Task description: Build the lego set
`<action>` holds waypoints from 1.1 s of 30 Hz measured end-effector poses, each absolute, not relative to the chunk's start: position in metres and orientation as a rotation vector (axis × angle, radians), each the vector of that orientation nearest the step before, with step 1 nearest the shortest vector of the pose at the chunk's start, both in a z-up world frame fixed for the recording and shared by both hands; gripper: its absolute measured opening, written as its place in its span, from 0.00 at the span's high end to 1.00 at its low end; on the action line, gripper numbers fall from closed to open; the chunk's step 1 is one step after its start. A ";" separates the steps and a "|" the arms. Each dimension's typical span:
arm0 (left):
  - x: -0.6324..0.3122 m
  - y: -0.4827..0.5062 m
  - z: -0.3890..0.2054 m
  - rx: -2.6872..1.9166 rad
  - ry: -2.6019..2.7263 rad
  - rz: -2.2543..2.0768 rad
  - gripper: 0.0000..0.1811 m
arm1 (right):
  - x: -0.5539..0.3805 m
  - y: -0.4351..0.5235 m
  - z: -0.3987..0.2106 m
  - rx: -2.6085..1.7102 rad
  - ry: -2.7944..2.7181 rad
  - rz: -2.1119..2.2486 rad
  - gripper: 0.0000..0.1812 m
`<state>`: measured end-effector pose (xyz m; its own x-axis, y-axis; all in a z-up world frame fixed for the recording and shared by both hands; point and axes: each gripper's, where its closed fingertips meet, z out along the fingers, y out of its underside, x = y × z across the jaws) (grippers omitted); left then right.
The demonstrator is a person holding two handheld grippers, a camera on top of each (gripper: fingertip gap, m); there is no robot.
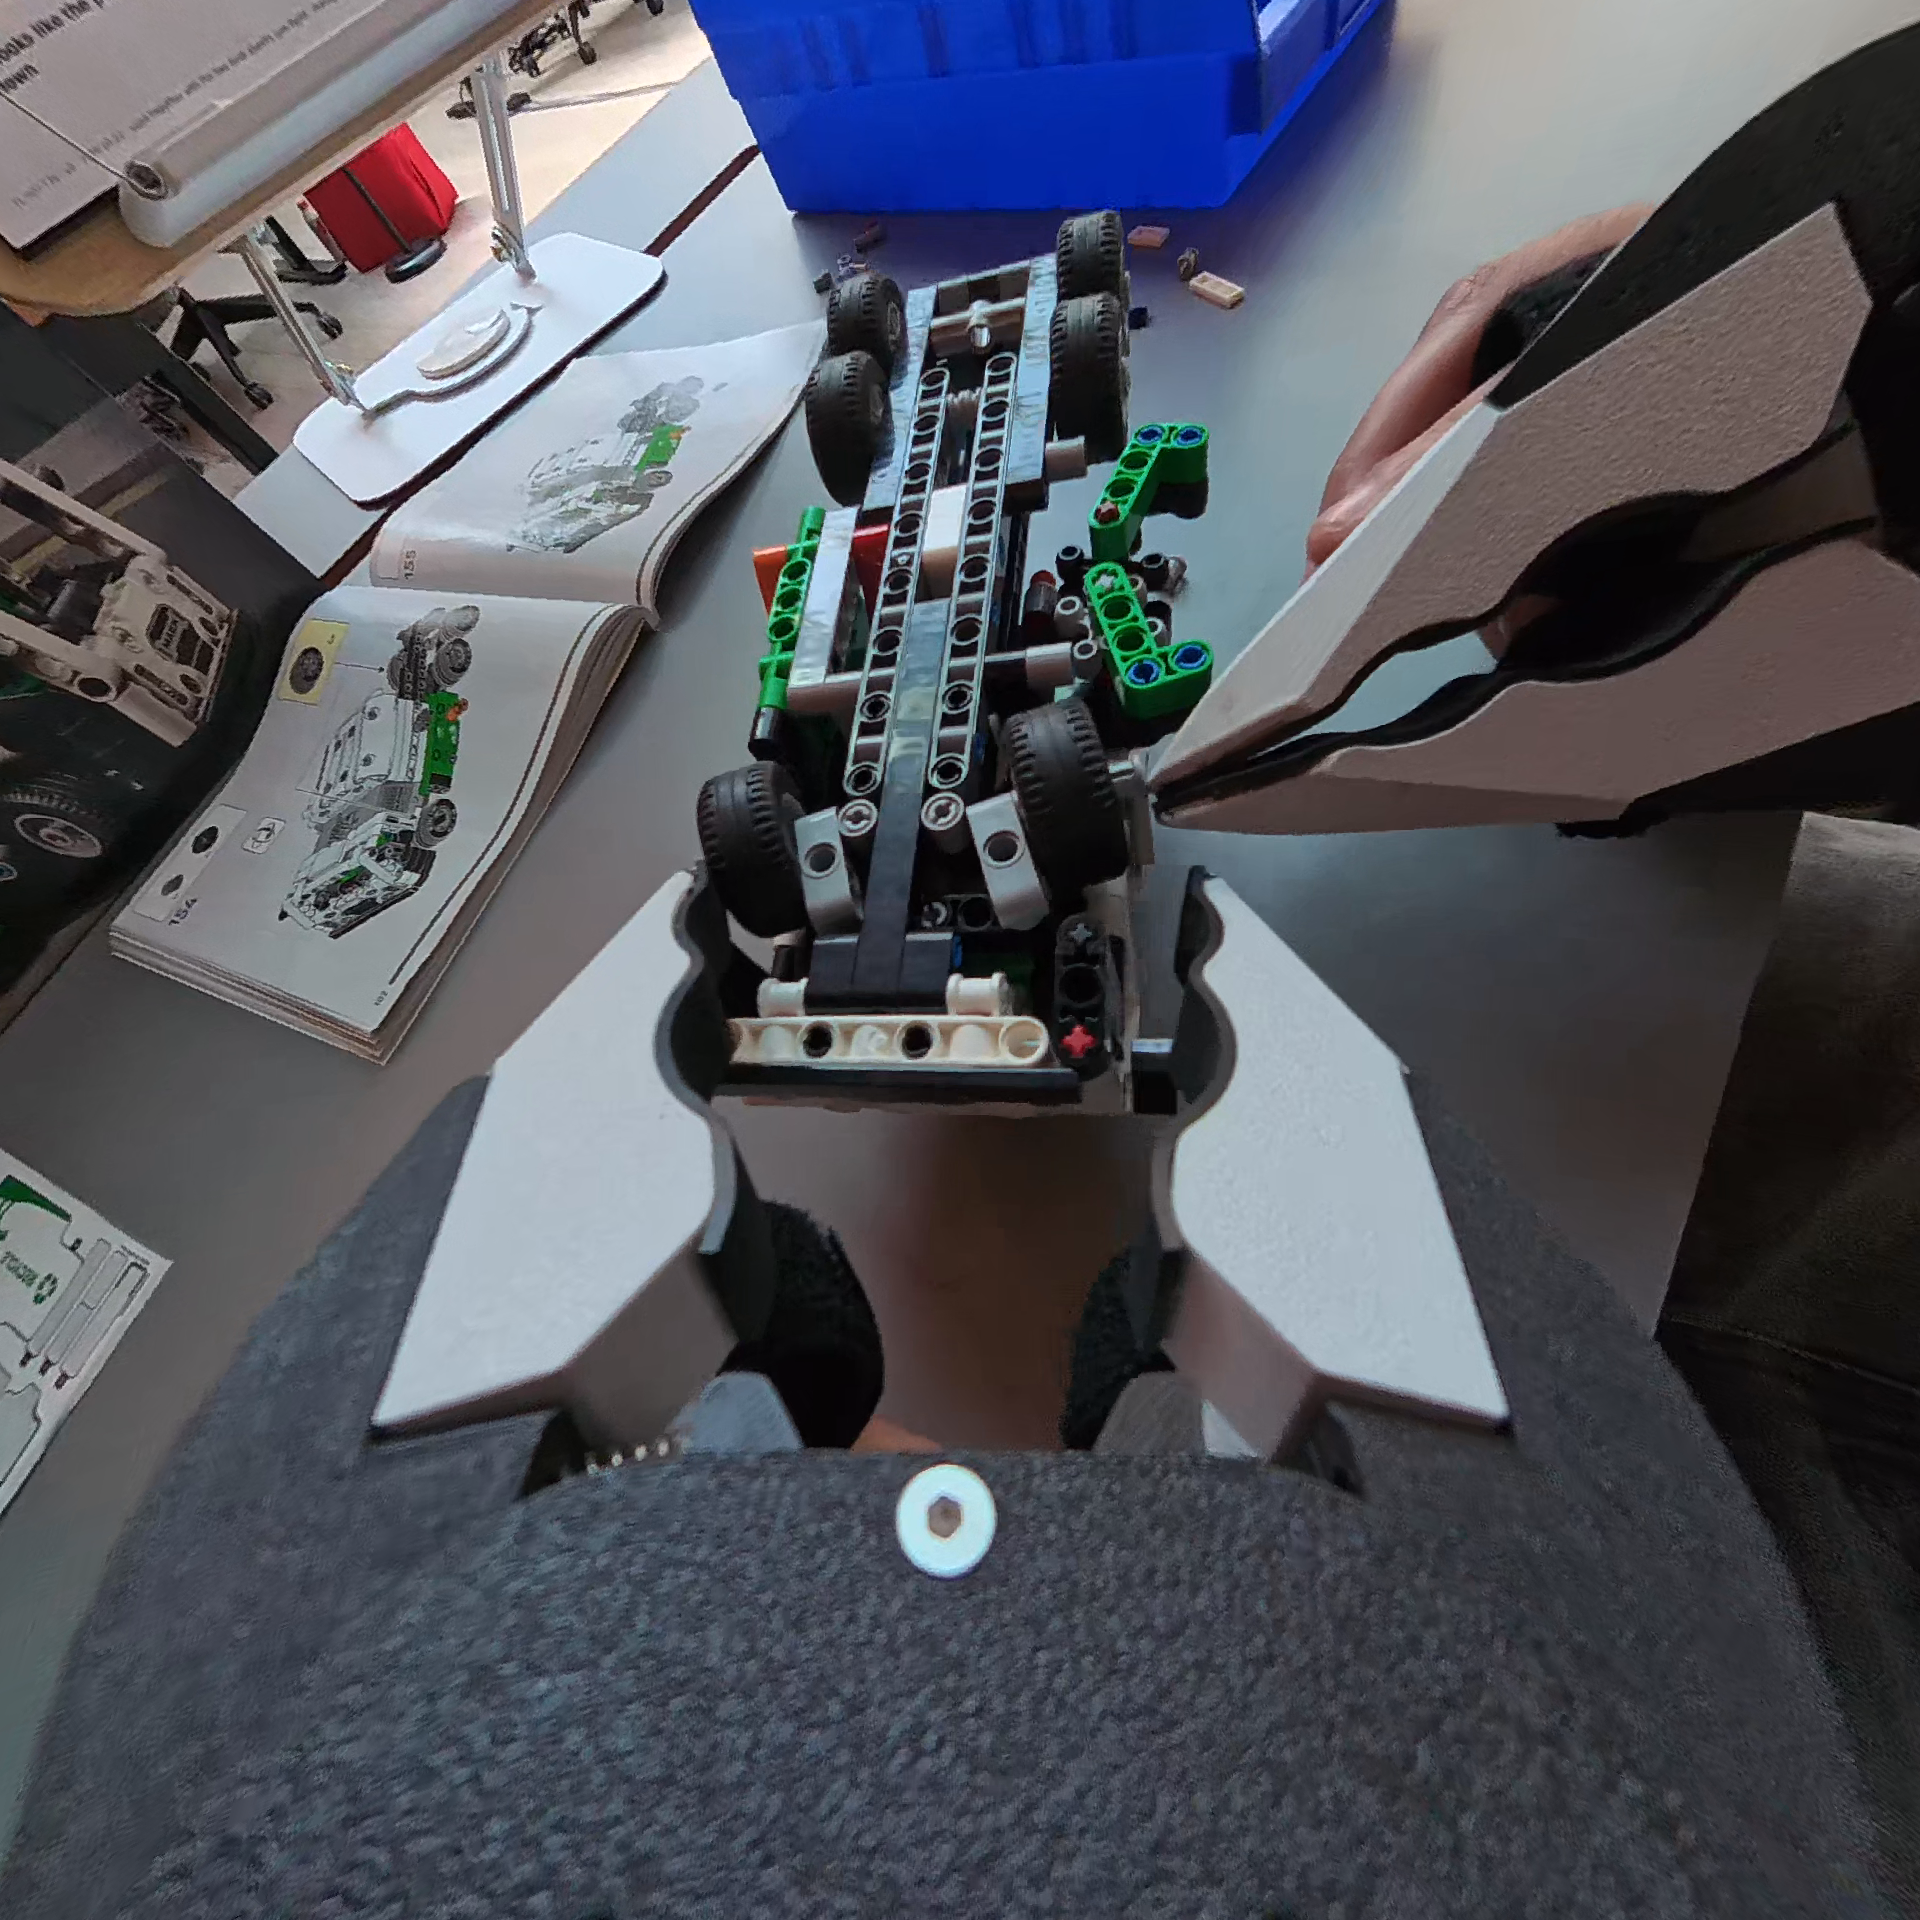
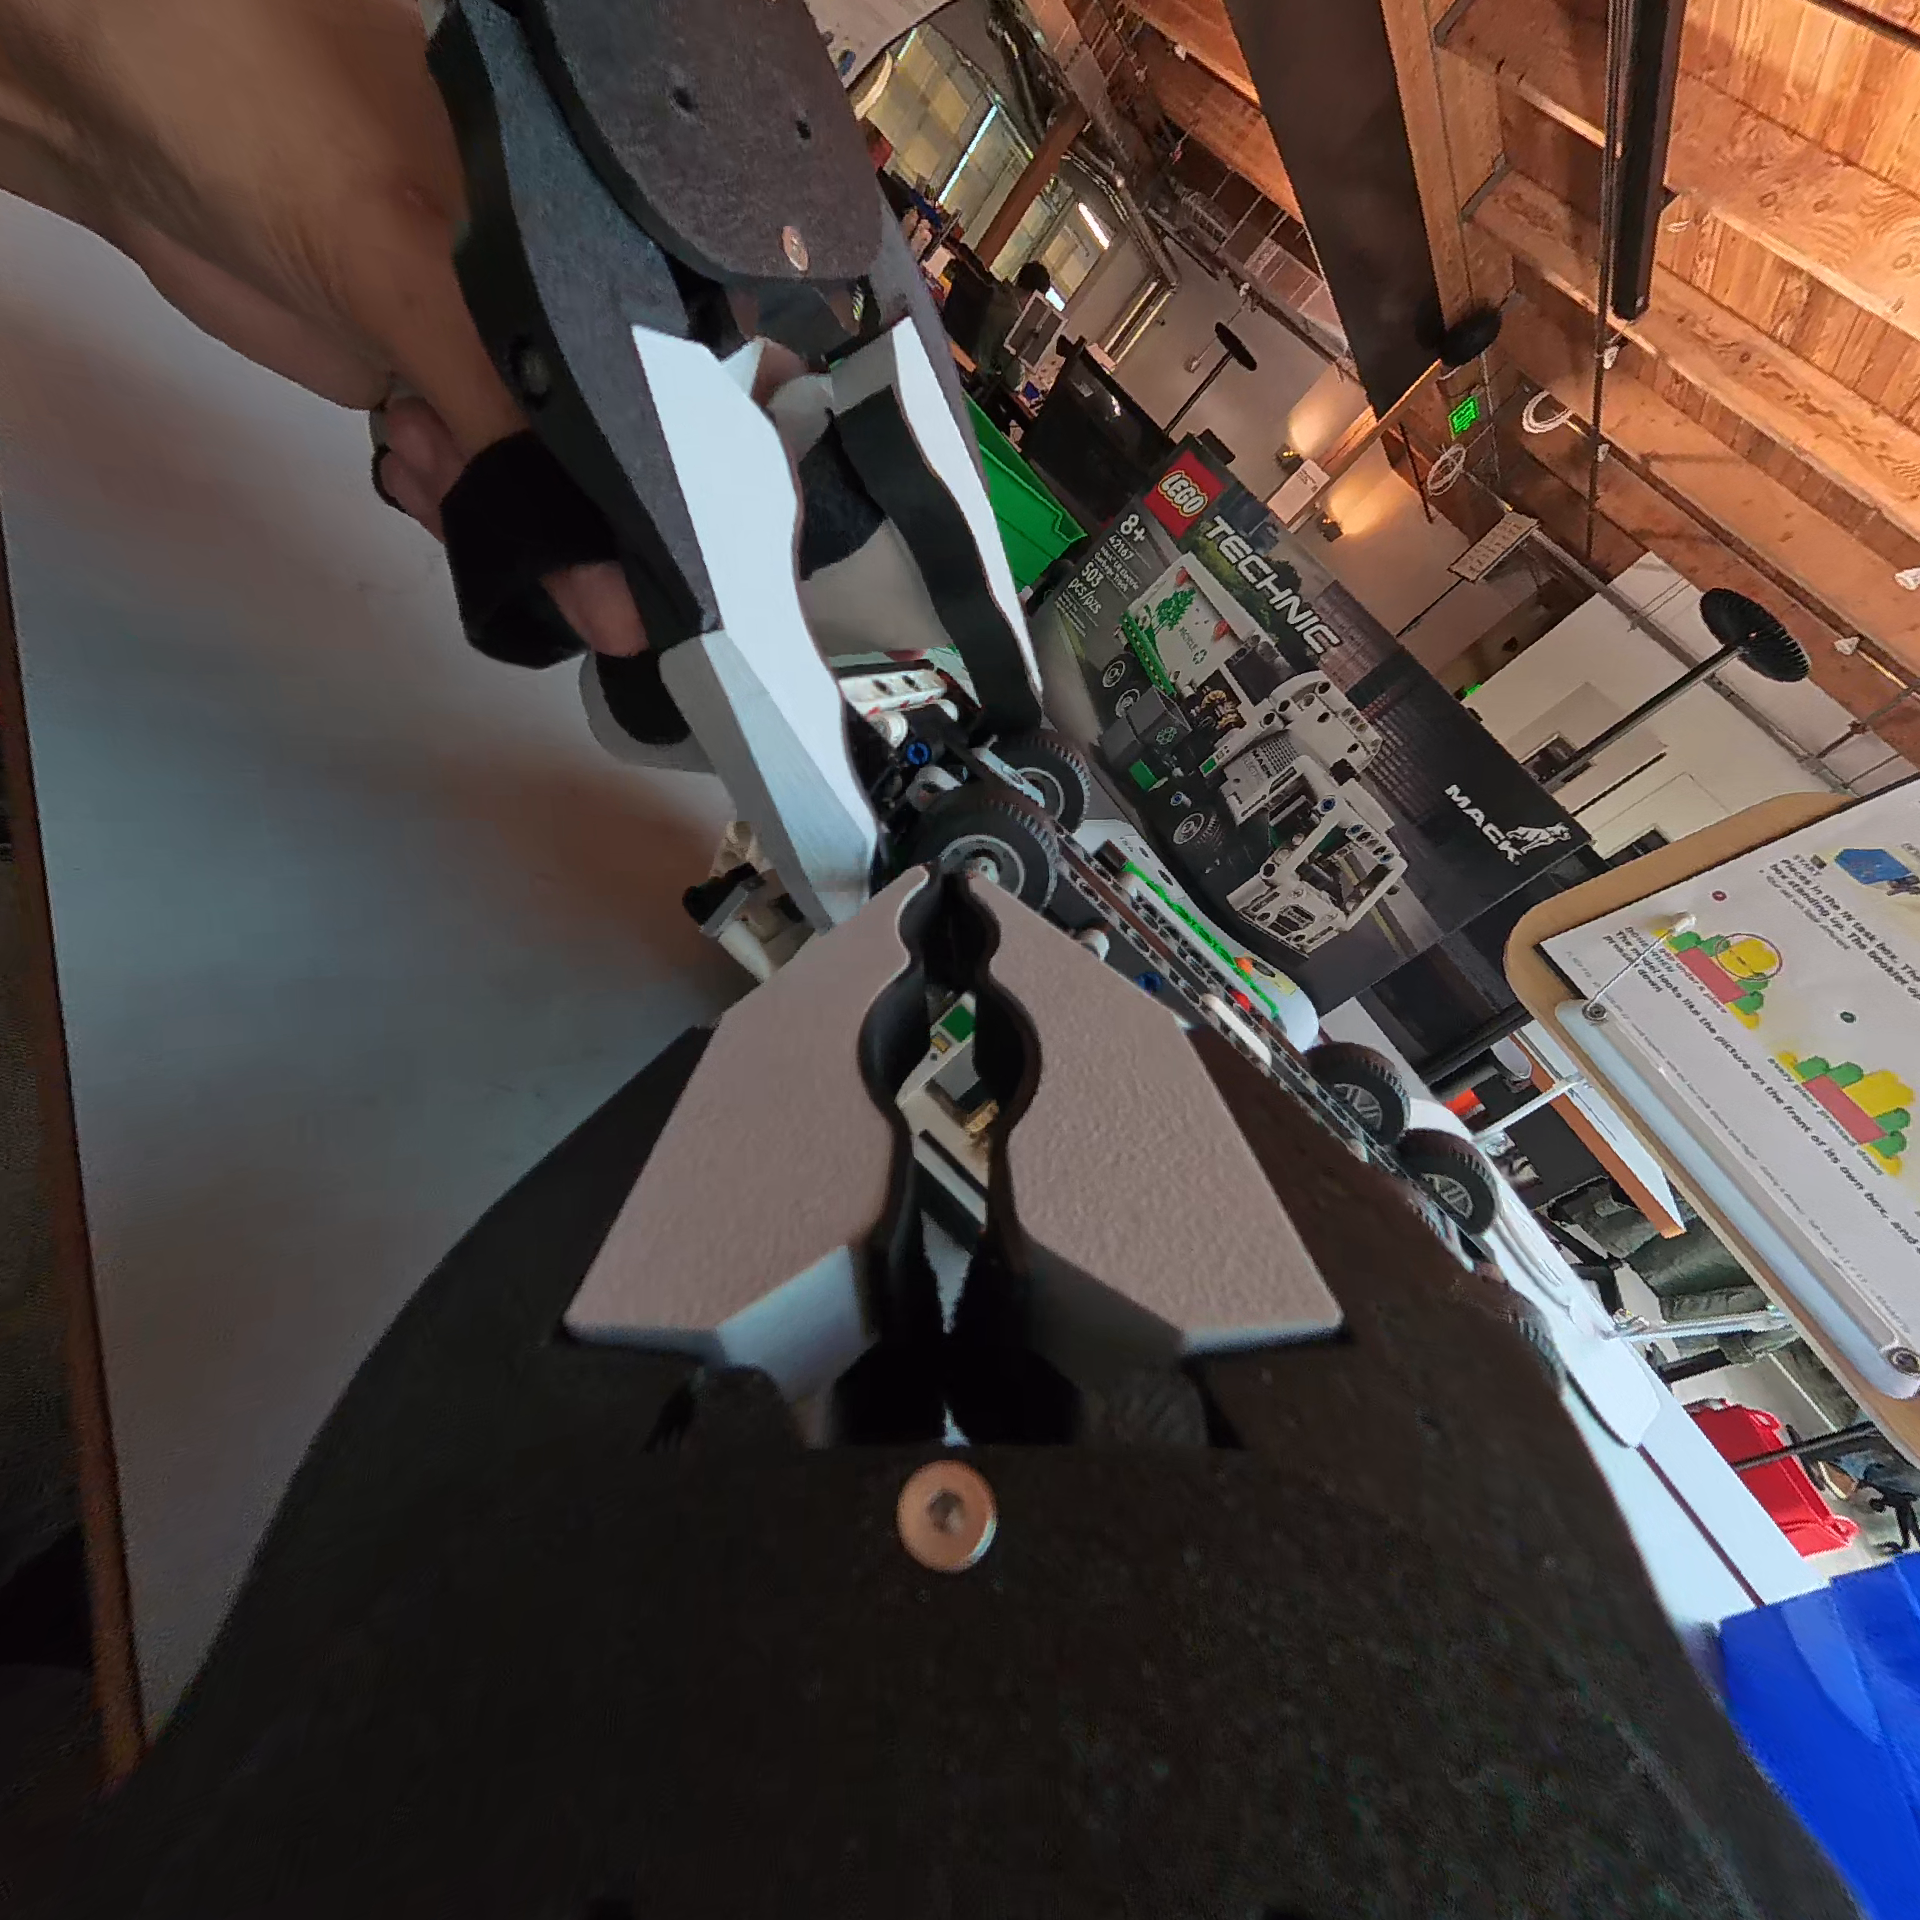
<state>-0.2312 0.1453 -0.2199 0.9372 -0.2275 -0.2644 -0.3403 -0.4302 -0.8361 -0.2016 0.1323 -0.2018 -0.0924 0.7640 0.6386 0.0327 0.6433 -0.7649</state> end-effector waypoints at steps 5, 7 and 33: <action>-0.227 0.149 -0.224 -2.037 0.473 0.272 0.50 | -0.204 0.129 -0.204 -0.710 -1.588 0.752 1.00; -0.230 0.151 -0.223 -2.027 0.466 0.294 0.53 | -0.203 0.129 -0.204 -0.722 -1.594 0.773 1.00; -0.232 0.150 -0.218 -1.986 0.442 0.154 0.58 | -0.216 0.149 -0.203 -0.528 -2.682 0.593 0.60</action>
